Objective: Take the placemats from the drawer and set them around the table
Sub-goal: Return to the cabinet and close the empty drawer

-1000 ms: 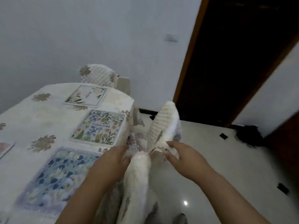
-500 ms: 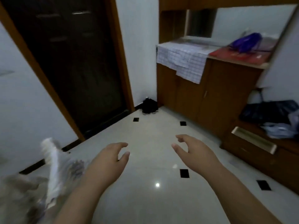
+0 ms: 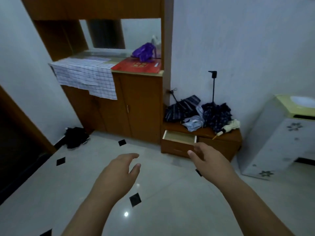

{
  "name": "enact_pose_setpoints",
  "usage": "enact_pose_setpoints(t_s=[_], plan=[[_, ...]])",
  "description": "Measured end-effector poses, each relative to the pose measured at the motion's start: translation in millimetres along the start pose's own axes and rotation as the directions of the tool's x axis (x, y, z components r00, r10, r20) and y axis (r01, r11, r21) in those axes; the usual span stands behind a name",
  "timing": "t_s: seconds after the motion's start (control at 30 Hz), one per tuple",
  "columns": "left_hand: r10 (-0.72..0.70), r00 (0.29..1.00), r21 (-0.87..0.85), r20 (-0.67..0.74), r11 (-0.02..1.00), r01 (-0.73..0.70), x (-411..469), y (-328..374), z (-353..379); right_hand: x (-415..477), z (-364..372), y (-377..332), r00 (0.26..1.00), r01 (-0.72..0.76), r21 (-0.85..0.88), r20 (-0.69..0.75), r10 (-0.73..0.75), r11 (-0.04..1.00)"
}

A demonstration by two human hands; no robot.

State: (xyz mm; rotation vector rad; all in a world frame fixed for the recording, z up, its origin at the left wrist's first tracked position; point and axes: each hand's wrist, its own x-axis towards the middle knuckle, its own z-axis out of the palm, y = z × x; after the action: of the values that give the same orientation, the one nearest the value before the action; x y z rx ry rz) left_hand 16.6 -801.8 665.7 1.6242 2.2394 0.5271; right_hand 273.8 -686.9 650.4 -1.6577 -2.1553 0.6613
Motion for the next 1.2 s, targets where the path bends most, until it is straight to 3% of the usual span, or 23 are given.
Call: enact_pose_setpoints(t_s=[0.27,0.73,0.97,1.2], plan=[[0.107,0.983,0.011,0.146,0.994,-0.11,115,27,57,63,24,62,0.984,-0.174,-0.027,0.016,0.175,0.984],[0.272,0.905,0.017,0.326,0.956,-0.293,395,38,141,270,52,98,0.952,-0.305,0.014,-0.022,0.306,0.952],[0.218,0.893,0.063,0.393,0.963,-0.262,489,48,207,352,69,167,0.938,-0.346,0.055,0.062,0.342,0.937],[0.093,0.916,0.075,0.389,0.988,-0.132,567,48,304,469,119,262,0.926,-0.338,0.065,0.2,0.32,0.939]])
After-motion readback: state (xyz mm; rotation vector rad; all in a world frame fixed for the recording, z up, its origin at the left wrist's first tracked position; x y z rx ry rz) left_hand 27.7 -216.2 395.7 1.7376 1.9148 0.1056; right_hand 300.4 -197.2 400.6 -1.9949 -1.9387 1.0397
